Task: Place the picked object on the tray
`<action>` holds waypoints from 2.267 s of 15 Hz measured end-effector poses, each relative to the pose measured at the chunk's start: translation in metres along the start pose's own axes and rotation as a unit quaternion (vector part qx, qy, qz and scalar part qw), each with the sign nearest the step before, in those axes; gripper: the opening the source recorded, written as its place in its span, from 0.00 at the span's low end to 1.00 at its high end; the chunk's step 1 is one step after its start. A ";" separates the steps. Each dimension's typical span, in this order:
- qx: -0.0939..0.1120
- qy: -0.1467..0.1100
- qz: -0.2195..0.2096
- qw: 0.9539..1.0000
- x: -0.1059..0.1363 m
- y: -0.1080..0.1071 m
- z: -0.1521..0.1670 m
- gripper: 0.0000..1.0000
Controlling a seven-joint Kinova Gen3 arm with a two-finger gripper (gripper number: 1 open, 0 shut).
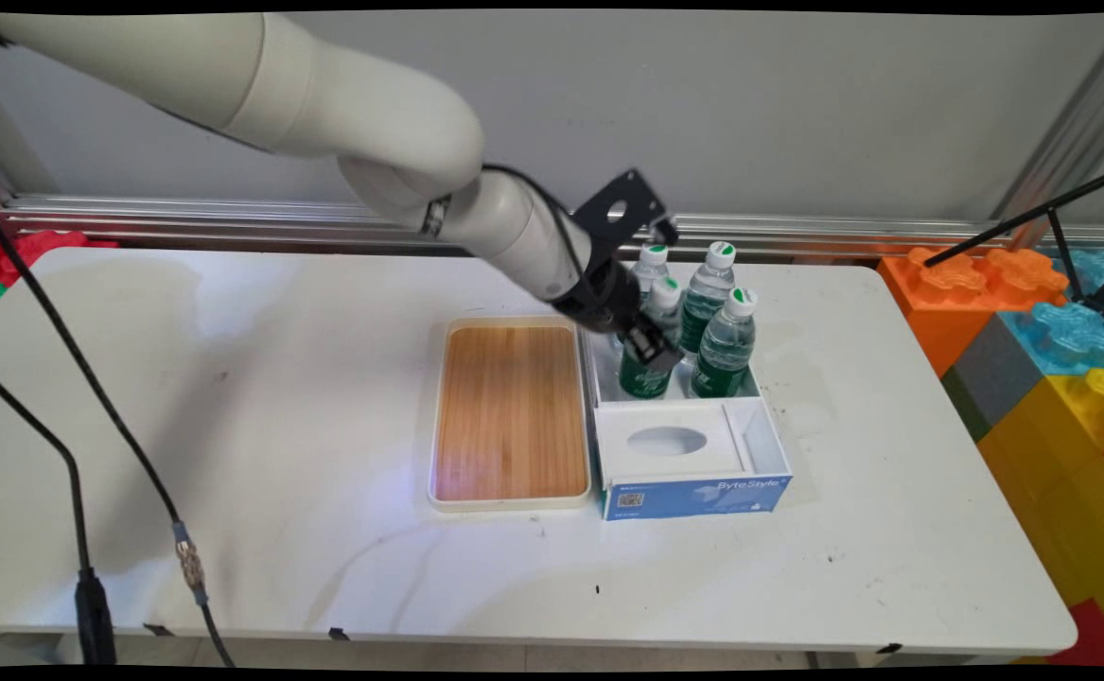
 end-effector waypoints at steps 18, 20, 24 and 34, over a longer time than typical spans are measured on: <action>0.067 -0.067 0.006 0.995 0.018 -0.043 -0.117 0.00; 0.062 -0.065 0.004 0.996 0.006 -0.051 -0.112 0.00; 0.056 -0.056 0.004 0.997 -0.022 -0.068 -0.097 0.00; 0.056 -0.030 0.006 0.998 -0.066 -0.097 -0.064 0.00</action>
